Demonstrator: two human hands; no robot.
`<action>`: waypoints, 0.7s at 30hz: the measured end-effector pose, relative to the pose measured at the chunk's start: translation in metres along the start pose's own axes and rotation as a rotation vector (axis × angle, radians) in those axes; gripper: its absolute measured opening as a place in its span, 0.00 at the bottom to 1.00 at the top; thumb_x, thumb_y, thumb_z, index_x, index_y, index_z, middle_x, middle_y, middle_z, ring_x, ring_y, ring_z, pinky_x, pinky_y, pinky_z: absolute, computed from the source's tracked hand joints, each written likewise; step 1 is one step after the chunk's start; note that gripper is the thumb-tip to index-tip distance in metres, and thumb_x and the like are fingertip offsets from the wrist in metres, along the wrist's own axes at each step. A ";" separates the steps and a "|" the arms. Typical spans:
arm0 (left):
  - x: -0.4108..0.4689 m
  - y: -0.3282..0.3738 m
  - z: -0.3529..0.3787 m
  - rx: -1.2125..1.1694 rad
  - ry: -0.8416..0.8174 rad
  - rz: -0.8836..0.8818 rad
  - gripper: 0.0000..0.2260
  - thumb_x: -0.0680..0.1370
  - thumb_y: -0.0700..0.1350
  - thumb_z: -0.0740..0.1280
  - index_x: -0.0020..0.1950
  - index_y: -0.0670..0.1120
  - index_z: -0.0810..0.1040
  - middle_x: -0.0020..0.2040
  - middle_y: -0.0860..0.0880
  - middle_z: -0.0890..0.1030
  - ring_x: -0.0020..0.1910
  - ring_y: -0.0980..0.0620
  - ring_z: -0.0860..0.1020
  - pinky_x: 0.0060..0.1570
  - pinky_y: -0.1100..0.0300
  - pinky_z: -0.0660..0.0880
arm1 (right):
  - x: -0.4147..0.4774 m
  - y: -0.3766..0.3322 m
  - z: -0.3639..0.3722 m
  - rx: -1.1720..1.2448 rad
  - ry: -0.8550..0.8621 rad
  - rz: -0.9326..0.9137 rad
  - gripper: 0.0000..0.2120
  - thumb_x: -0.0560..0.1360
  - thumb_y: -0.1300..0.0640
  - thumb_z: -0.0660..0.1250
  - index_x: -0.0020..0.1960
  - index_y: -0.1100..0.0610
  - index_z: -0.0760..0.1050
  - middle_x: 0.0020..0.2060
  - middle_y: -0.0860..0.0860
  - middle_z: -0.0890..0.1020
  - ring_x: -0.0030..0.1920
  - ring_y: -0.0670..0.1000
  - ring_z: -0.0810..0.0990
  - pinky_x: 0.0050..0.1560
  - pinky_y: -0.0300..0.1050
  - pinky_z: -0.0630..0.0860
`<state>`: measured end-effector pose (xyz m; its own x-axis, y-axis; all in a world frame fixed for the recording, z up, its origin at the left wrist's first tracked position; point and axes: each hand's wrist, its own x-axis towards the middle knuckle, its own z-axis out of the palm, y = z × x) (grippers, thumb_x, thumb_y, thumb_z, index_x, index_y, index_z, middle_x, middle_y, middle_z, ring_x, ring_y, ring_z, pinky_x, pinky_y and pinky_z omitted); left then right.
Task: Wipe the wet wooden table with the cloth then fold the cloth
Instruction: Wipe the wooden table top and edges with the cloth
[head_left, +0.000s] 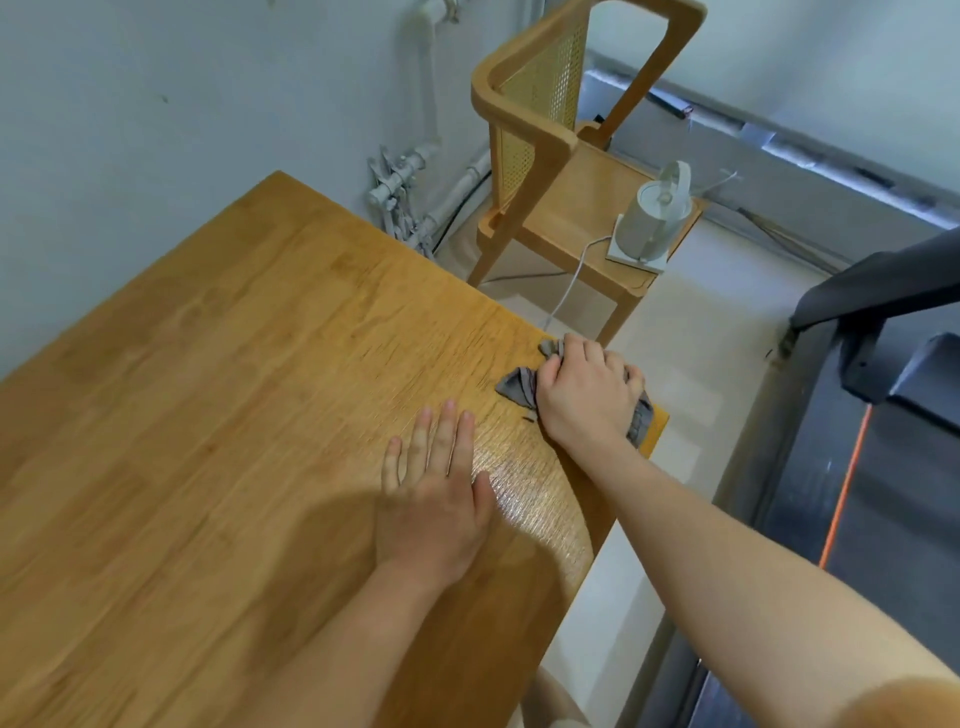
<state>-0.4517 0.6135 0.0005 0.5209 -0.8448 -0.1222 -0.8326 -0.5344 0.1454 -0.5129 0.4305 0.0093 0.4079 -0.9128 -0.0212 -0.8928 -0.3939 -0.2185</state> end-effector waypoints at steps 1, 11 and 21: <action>0.001 0.000 0.000 0.003 -0.004 -0.001 0.28 0.80 0.56 0.51 0.78 0.47 0.55 0.78 0.48 0.56 0.77 0.47 0.54 0.71 0.45 0.51 | 0.008 -0.003 -0.003 -0.015 -0.008 -0.036 0.17 0.78 0.48 0.52 0.56 0.55 0.76 0.53 0.53 0.80 0.55 0.58 0.76 0.59 0.56 0.66; 0.090 -0.027 -0.030 -0.081 0.051 -0.066 0.23 0.81 0.51 0.48 0.76 0.49 0.60 0.77 0.48 0.60 0.76 0.48 0.57 0.72 0.48 0.53 | 0.069 -0.022 -0.008 0.040 -0.209 -0.197 0.18 0.82 0.52 0.50 0.38 0.58 0.68 0.33 0.53 0.73 0.38 0.60 0.76 0.37 0.49 0.74; 0.141 -0.092 -0.045 -0.091 0.129 -0.213 0.21 0.81 0.48 0.53 0.74 0.50 0.62 0.76 0.48 0.62 0.75 0.49 0.58 0.72 0.45 0.55 | 0.094 -0.090 0.032 0.067 0.077 -0.400 0.18 0.80 0.47 0.54 0.35 0.55 0.64 0.25 0.51 0.69 0.23 0.54 0.64 0.24 0.41 0.51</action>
<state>-0.2932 0.5427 0.0138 0.7070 -0.7064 -0.0344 -0.6844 -0.6956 0.2186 -0.3883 0.3834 -0.0043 0.7026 -0.6954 0.1511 -0.6512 -0.7139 -0.2573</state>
